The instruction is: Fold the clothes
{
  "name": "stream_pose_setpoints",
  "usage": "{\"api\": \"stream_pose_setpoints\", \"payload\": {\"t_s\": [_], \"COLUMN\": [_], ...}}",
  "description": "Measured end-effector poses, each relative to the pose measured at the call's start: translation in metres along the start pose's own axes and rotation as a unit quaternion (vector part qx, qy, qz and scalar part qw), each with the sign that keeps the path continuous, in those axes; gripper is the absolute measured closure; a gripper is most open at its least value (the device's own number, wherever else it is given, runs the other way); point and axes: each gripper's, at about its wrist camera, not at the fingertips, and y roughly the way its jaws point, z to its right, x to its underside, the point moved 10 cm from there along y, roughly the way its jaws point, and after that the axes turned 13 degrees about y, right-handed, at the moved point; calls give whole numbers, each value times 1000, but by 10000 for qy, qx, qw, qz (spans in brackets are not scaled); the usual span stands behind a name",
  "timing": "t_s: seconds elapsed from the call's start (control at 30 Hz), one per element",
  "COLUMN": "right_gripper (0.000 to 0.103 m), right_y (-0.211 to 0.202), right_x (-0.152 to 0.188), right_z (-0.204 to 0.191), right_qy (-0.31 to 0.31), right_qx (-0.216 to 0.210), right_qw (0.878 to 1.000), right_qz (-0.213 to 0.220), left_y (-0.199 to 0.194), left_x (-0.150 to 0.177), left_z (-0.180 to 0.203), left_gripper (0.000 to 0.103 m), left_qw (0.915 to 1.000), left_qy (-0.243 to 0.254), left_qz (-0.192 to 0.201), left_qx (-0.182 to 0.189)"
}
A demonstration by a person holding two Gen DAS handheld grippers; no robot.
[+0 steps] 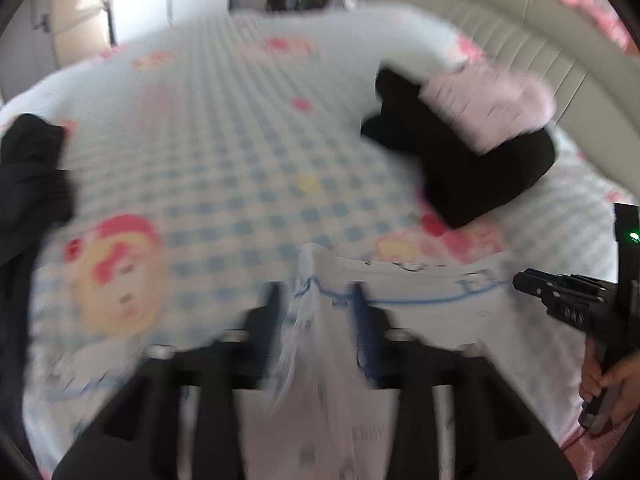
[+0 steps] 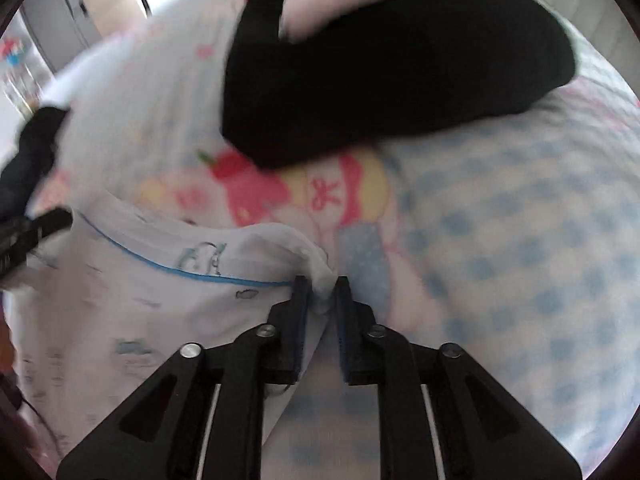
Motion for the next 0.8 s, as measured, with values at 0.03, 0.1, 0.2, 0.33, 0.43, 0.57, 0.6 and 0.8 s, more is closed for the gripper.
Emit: {"api": "stream_pose_setpoints", "payload": {"t_s": [0.03, 0.1, 0.2, 0.33, 0.43, 0.57, 0.6, 0.8], "right_gripper": [81, 81, 81, 81, 81, 84, 84, 80], "right_y": [-16, -46, -81, -99, -96, -83, -86, -119], "right_x": [2, 20, 76, 172, 230, 263, 264, 267], "right_z": [3, 1, -25, -70, -89, -69, -59, -19], "right_qy": [94, 93, -322, -877, -1474, -1638, -1547, -957], "right_qx": [-87, -391, -1017, -1689, -1464, -760, -648, -637], "right_qw": [9998, 9989, 9943, 9805, 9764, 9818, 9844, 9930], "right_qz": [141, 236, 65, -499, -594, -591, -536, -269], "left_y": [-18, -51, -93, -103, -106, -121, -129, -167], "left_x": [8, 34, 91, 171, 222, 254, 256, 265], "left_z": [-2, -5, -7, -8, -4, -16, -22, -26], "left_gripper": [47, 47, 58, 73, 73, 71, 71, 71], "left_qw": [9999, 9995, 9979, 9944, 9908, 9861, 9844, 9821], "left_qy": [-65, -208, -460, -962, -1045, -1121, -1200, -1616], "left_qz": [98, 240, 346, -48, -494, -782, -745, -140], "left_qx": [22, -39, -281, -430, -702, -944, -1048, -956]}}
